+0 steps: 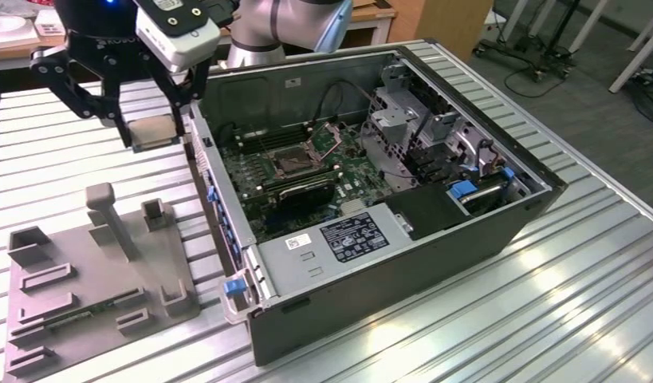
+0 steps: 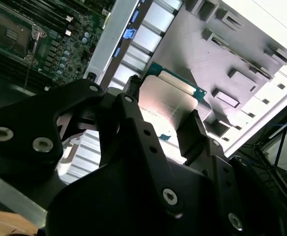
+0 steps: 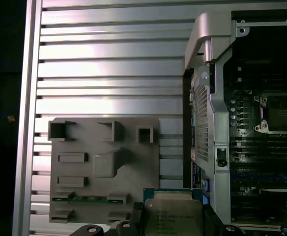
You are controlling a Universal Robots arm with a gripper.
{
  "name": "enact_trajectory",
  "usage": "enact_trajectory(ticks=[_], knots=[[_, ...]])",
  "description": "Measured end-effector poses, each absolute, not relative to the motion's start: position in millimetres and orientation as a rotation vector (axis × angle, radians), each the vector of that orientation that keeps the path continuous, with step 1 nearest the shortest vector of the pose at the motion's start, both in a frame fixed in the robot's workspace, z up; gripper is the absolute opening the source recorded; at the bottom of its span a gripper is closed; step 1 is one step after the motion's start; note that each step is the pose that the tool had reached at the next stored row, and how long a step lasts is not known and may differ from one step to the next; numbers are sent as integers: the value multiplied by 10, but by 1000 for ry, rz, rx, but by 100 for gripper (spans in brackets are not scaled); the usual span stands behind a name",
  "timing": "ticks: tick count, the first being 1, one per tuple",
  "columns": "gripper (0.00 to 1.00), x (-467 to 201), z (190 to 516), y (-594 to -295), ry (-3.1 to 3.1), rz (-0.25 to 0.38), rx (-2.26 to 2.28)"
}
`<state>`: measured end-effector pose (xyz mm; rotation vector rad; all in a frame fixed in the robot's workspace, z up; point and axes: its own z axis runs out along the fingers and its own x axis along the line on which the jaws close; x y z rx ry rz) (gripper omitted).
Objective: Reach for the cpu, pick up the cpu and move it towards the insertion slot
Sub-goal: 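Pick up the cpu and move it towards the insertion slot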
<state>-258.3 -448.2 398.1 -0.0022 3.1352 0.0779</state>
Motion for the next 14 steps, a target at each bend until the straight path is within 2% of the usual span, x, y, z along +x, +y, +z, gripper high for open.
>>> enact_trajectory(ticks=[14], knots=[[54,-2540,3981,-4482,3135,78,-2]])
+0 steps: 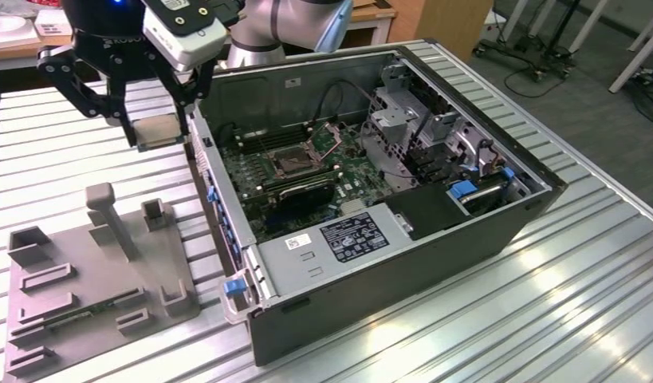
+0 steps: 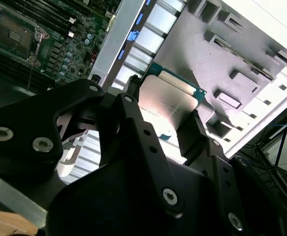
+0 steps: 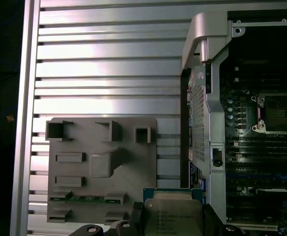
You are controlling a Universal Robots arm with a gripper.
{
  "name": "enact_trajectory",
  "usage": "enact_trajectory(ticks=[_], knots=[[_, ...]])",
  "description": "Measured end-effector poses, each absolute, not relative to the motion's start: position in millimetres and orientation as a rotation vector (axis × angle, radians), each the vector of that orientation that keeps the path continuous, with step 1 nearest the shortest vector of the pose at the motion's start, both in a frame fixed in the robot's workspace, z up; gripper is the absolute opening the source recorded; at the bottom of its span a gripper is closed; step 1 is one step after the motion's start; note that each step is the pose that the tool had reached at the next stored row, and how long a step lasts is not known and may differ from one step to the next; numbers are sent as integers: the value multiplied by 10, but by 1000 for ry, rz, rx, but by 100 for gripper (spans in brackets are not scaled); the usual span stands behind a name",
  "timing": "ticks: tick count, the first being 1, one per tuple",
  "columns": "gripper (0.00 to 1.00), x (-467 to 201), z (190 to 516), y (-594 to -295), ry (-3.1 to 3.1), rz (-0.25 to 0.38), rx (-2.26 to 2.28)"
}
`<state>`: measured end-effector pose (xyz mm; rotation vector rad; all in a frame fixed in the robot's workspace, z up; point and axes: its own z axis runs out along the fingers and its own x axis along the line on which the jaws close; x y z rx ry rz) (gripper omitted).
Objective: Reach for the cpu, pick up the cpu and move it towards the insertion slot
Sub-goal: 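Pick up the cpu and move it towards the insertion slot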
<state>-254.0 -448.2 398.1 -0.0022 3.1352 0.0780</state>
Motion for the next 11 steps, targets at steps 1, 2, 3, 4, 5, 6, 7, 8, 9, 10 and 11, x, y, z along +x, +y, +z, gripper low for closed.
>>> enact_trajectory(ticks=[1,2,3,4,5,6,7,8,9,10,11], knots=[[54,-2538,3980,-4482,3135,78,-2],[54,-2529,3981,-4482,3135,78,-3],[54,-2515,3981,-4482,3135,78,-2],[54,-2503,3981,-4481,3135,78,-2],[54,-2493,3981,-4481,3135,78,-2],[54,-2483,3981,-4481,3135,78,-2],[54,-2473,3981,-4482,3135,78,-2],[54,-2463,3980,-4482,3135,78,-2],[54,-2454,3981,-4482,3135,78,-2],[54,-2441,3981,-4482,3135,78,-2],[54,-2428,3980,-4482,3135,78,-2]])
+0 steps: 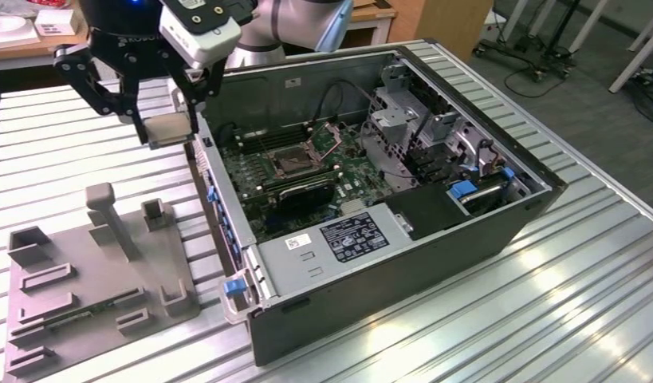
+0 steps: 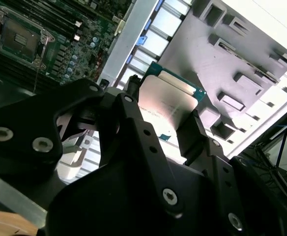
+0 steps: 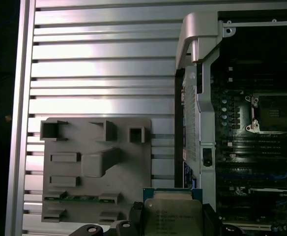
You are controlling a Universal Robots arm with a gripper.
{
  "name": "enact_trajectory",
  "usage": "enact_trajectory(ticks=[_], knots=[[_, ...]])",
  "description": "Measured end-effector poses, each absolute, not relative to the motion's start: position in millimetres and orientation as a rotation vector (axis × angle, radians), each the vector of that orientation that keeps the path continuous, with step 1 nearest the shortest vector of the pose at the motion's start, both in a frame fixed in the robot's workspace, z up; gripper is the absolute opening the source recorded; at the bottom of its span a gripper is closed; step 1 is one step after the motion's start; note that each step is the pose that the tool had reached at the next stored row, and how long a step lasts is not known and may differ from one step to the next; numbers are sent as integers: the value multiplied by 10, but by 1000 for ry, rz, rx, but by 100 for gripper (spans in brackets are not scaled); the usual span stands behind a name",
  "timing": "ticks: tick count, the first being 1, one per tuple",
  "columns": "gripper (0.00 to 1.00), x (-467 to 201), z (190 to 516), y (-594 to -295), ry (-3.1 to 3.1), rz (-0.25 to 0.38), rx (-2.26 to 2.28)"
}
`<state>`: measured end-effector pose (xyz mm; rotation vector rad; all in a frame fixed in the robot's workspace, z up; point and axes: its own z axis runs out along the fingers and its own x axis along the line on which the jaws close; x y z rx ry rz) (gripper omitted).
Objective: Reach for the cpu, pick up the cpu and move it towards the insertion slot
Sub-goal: 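Pick up the cpu and move it towards the insertion slot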
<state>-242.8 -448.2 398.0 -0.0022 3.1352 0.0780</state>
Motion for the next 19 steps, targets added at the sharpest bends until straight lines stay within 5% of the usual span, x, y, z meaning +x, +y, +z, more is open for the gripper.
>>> enact_trajectory(ticks=[19], knots=[[54,-2255,3975,-4454,3135,78,-2]])
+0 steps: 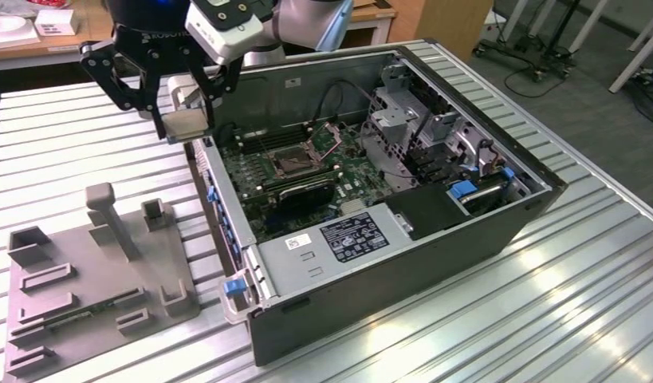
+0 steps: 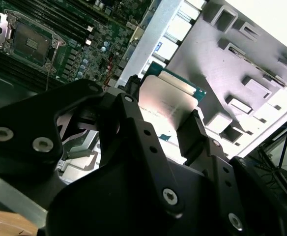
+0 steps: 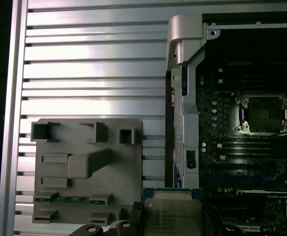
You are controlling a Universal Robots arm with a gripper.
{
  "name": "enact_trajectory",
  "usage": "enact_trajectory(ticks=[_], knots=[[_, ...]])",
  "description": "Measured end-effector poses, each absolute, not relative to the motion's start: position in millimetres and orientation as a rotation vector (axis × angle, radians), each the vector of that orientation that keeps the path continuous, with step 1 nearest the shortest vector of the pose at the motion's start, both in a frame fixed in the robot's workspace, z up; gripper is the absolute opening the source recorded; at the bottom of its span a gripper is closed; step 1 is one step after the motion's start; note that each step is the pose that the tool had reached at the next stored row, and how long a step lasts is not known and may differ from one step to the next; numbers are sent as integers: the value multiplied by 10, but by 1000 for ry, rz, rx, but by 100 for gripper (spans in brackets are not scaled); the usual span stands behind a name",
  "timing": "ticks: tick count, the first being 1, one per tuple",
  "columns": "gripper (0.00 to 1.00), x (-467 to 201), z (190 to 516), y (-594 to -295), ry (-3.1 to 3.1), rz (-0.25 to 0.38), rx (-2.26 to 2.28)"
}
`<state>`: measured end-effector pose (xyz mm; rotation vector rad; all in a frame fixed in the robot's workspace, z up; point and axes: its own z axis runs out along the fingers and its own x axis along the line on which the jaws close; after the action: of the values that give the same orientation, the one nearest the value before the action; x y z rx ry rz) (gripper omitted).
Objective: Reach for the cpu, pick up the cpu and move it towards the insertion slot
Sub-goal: 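Pick up the cpu and move it towards the insertion slot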
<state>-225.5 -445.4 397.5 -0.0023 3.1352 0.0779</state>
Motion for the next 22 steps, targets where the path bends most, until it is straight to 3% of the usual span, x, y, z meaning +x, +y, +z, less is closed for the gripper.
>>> enact_trajectory(ticks=[22], knots=[[54,-2037,3958,-4380,3135,78,-2]])
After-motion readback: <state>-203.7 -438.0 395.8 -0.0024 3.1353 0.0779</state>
